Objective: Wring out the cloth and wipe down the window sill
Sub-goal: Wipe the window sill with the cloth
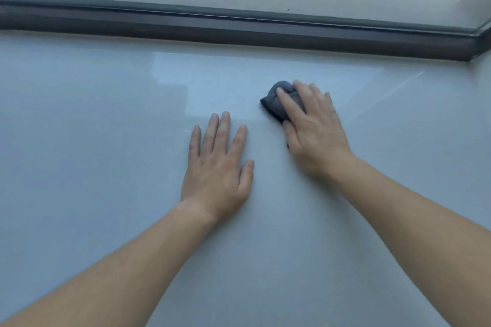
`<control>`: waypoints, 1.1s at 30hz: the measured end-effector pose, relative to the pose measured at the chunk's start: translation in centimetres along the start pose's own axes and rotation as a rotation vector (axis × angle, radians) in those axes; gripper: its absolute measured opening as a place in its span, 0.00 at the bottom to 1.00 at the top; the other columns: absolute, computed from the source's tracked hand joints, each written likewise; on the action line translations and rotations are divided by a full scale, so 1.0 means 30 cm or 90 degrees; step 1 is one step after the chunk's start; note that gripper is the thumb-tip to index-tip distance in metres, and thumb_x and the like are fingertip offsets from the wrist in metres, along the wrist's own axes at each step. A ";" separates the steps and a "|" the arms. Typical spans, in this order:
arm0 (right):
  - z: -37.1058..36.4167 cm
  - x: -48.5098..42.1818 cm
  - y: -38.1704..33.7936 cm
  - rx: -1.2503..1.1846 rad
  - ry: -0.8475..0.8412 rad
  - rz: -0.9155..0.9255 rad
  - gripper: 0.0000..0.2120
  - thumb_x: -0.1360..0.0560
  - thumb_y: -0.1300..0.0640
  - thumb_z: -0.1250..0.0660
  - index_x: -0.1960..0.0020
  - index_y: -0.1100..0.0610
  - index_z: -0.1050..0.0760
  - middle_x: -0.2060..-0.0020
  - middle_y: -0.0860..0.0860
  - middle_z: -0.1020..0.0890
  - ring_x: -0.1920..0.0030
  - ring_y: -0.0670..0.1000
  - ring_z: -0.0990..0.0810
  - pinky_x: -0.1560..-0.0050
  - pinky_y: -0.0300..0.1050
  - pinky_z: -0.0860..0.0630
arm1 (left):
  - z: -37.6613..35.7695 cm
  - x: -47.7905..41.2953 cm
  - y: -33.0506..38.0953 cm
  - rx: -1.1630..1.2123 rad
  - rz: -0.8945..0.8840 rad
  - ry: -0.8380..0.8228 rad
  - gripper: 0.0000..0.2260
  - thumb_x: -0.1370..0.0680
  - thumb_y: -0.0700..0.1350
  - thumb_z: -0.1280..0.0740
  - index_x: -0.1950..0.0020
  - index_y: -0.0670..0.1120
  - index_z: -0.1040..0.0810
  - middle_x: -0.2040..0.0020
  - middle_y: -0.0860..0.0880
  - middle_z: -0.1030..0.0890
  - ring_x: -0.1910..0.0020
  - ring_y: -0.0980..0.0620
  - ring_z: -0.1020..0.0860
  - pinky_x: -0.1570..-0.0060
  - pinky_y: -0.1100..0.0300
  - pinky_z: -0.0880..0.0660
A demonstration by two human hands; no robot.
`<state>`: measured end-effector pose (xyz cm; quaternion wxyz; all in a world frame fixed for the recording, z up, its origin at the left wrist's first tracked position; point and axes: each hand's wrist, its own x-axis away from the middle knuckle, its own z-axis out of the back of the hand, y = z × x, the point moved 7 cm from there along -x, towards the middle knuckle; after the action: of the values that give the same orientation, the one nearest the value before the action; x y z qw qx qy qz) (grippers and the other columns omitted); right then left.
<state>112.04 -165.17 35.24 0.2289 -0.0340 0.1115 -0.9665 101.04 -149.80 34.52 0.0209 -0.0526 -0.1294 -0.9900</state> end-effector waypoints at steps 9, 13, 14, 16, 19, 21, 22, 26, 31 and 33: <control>-0.034 -0.267 -0.136 0.007 -0.017 -0.019 0.28 0.18 0.50 0.47 0.20 0.46 0.49 0.20 0.54 0.48 0.22 0.60 0.49 0.23 0.60 0.52 | 0.075 -0.136 0.022 0.110 0.050 0.072 0.21 0.24 0.49 0.40 0.32 0.44 0.29 0.28 0.41 0.34 0.25 0.41 0.40 0.24 0.43 0.54; -0.009 -0.318 -0.103 0.032 -0.022 0.034 0.27 0.18 0.51 0.45 0.20 0.47 0.46 0.22 0.54 0.44 0.24 0.59 0.44 0.22 0.59 0.52 | 0.035 -0.142 0.026 0.091 0.032 0.057 0.23 0.22 0.51 0.41 0.28 0.46 0.33 0.22 0.43 0.41 0.21 0.45 0.48 0.23 0.44 0.57; 0.002 -0.297 -0.059 0.031 -0.014 0.030 0.27 0.18 0.51 0.44 0.20 0.48 0.45 0.22 0.54 0.42 0.24 0.60 0.43 0.22 0.59 0.51 | 0.030 -0.142 0.032 0.073 0.020 0.057 0.25 0.22 0.53 0.43 0.26 0.47 0.34 0.21 0.44 0.42 0.20 0.45 0.49 0.23 0.42 0.57; 0.040 -0.230 0.094 0.018 0.029 -0.018 0.27 0.19 0.54 0.42 0.21 0.52 0.41 0.23 0.58 0.39 0.27 0.63 0.39 0.24 0.58 0.46 | 0.014 -0.151 0.045 0.028 0.002 0.042 0.27 0.22 0.56 0.47 0.23 0.51 0.38 0.19 0.46 0.44 0.20 0.44 0.51 0.24 0.39 0.57; 0.114 -0.120 0.385 0.002 0.089 -0.200 0.26 0.20 0.56 0.42 0.22 0.56 0.39 0.24 0.61 0.38 0.30 0.66 0.36 0.27 0.58 0.41 | -0.008 -0.160 0.062 -0.033 -0.013 0.013 0.28 0.21 0.60 0.51 0.21 0.53 0.44 0.18 0.46 0.48 0.20 0.42 0.54 0.25 0.35 0.57; 0.126 -0.085 0.458 -0.014 0.113 -0.320 0.26 0.19 0.55 0.43 0.22 0.55 0.40 0.23 0.61 0.40 0.28 0.66 0.39 0.26 0.59 0.43 | -0.017 -0.160 0.061 -0.049 -0.011 0.006 0.29 0.21 0.60 0.51 0.21 0.53 0.45 0.18 0.46 0.49 0.20 0.42 0.55 0.26 0.34 0.57; 0.118 -0.079 0.439 -0.010 0.121 -0.336 0.26 0.19 0.54 0.43 0.22 0.55 0.40 0.23 0.61 0.41 0.27 0.66 0.40 0.25 0.59 0.44 | -0.020 -0.159 0.061 -0.053 -0.011 0.006 0.29 0.21 0.60 0.51 0.21 0.53 0.45 0.18 0.46 0.49 0.20 0.42 0.55 0.26 0.34 0.57; 0.063 -0.053 0.264 -0.019 0.058 -0.093 0.26 0.20 0.53 0.44 0.22 0.55 0.38 0.24 0.59 0.39 0.26 0.64 0.40 0.25 0.61 0.43 | -0.021 -0.158 0.059 -0.057 -0.011 0.004 0.29 0.22 0.60 0.50 0.21 0.53 0.44 0.18 0.45 0.48 0.20 0.41 0.53 0.26 0.34 0.56; 0.123 -0.078 0.484 -0.030 0.074 -0.246 0.26 0.19 0.53 0.44 0.21 0.52 0.41 0.22 0.56 0.41 0.27 0.63 0.39 0.25 0.55 0.43 | -0.029 -0.148 0.055 -0.056 -0.013 0.000 0.30 0.22 0.61 0.51 0.21 0.54 0.44 0.18 0.46 0.49 0.20 0.42 0.55 0.25 0.34 0.57; 0.125 -0.057 0.464 -0.043 0.107 -0.300 0.26 0.19 0.53 0.44 0.21 0.52 0.40 0.22 0.56 0.41 0.26 0.62 0.40 0.24 0.55 0.44 | -0.029 -0.145 0.052 -0.056 -0.012 -0.001 0.30 0.22 0.61 0.51 0.21 0.54 0.45 0.18 0.46 0.49 0.20 0.42 0.55 0.25 0.35 0.57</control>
<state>120.06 -177.26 35.65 -0.0144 0.0139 0.1512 -0.9883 105.38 -151.42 33.59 0.0093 -0.0533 -0.0865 -0.9948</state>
